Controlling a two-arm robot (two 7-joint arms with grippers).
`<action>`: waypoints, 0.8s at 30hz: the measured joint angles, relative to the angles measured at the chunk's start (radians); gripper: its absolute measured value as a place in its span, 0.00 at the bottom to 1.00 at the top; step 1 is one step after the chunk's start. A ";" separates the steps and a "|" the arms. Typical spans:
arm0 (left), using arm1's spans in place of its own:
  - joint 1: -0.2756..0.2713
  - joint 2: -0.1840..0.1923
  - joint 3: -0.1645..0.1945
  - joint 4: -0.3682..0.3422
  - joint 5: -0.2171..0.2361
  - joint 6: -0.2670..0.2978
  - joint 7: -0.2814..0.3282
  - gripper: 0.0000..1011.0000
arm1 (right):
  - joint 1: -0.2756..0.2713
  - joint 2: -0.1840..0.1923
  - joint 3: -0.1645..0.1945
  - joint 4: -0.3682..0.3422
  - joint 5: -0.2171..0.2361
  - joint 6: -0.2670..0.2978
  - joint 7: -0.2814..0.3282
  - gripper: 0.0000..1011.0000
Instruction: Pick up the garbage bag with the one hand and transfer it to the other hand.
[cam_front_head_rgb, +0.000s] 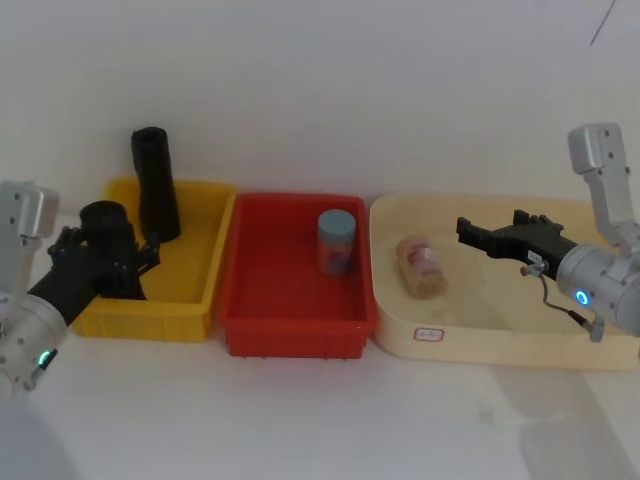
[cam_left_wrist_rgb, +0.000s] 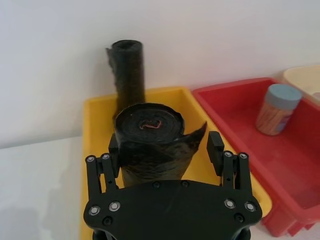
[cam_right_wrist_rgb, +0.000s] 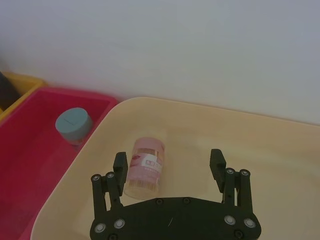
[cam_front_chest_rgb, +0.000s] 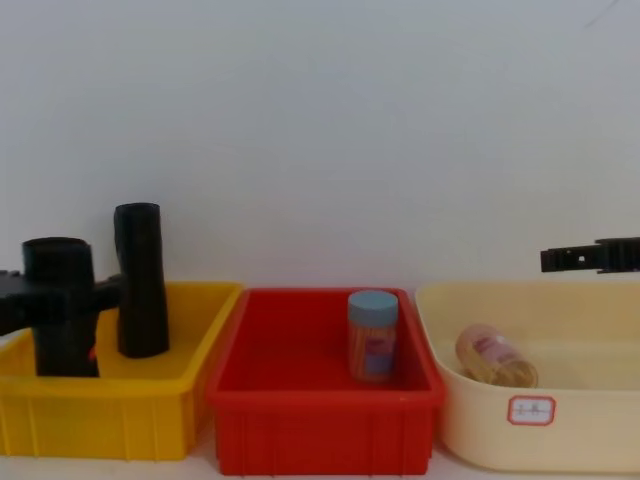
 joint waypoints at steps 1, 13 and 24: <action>-0.004 -0.002 0.002 0.007 -0.003 -0.004 -0.006 0.99 | 0.000 0.000 0.000 0.000 0.000 0.000 0.000 0.99; -0.038 -0.022 0.020 0.066 -0.010 -0.034 -0.032 0.99 | 0.000 0.000 0.000 0.000 0.000 0.000 0.000 0.99; -0.050 -0.030 0.024 0.089 -0.004 -0.042 -0.032 0.98 | 0.000 0.000 0.000 0.000 0.000 0.000 0.000 0.99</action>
